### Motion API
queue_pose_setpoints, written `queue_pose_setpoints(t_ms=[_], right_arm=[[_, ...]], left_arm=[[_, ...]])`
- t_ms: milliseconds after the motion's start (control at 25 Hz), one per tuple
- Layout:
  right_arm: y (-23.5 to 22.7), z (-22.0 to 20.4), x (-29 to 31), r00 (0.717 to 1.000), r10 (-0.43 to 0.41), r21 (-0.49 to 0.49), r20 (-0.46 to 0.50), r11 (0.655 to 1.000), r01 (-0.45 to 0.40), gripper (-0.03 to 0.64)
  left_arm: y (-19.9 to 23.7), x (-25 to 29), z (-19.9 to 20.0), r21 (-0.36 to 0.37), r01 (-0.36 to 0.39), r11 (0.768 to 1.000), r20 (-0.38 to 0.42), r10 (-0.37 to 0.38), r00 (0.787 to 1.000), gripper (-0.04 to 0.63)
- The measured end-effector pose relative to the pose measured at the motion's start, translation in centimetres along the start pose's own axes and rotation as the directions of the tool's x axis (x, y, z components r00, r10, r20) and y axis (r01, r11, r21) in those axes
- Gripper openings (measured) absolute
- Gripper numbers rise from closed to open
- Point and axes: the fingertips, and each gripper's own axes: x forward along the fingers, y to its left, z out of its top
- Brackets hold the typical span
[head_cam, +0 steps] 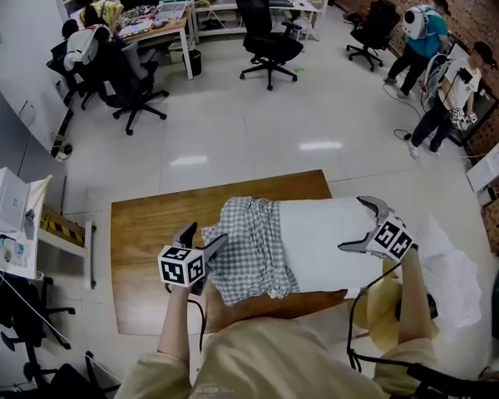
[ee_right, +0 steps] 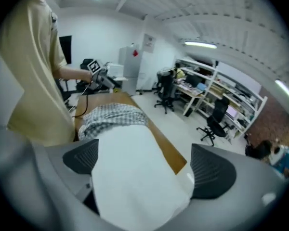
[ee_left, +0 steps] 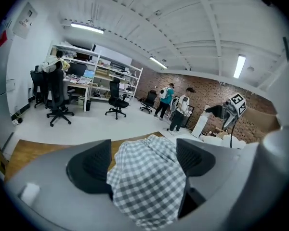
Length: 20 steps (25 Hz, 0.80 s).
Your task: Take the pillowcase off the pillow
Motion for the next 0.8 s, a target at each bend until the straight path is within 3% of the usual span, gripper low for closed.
queue_pose_setpoints(t_ms=[160,320,480,640,800], right_arm=[[3.8,-4.0,6.8,0.954,0.154,-0.19,-0.256,0.96,-0.206,0.589],[5.7,-9.5,13.2,0.908,0.246,-0.169,-0.339,0.933,-0.317,0.589],[5.6,-16.0,17.8,0.855,0.25,-0.174,-0.454,0.916,-0.36,0.589],[5.9,-19.1,21.1,0.842,0.278,-0.116,-0.462,0.922,-0.369,0.587],[6.5,-20.3,22.4,0.843,0.279,-0.115,-0.46,0.923,-0.368,0.416]], left_arm=[[-3.8,0.8,-1.7,-0.004,0.005,1.0,-0.014,-0.006,1.0,0.414],[-6.8,2.5,-4.8,0.009,0.004,1.0,-0.064,-0.003,0.998,0.414],[-9.4,3.9,-6.6,0.01,-0.006,1.0,-0.092,0.007,0.996,0.414],[-10.0,4.5,-7.5,0.001,-0.024,1.0,-0.116,0.024,0.993,0.414],[-9.5,4.4,-8.0,-0.005,-0.037,0.999,-0.133,0.036,0.99,0.414]])
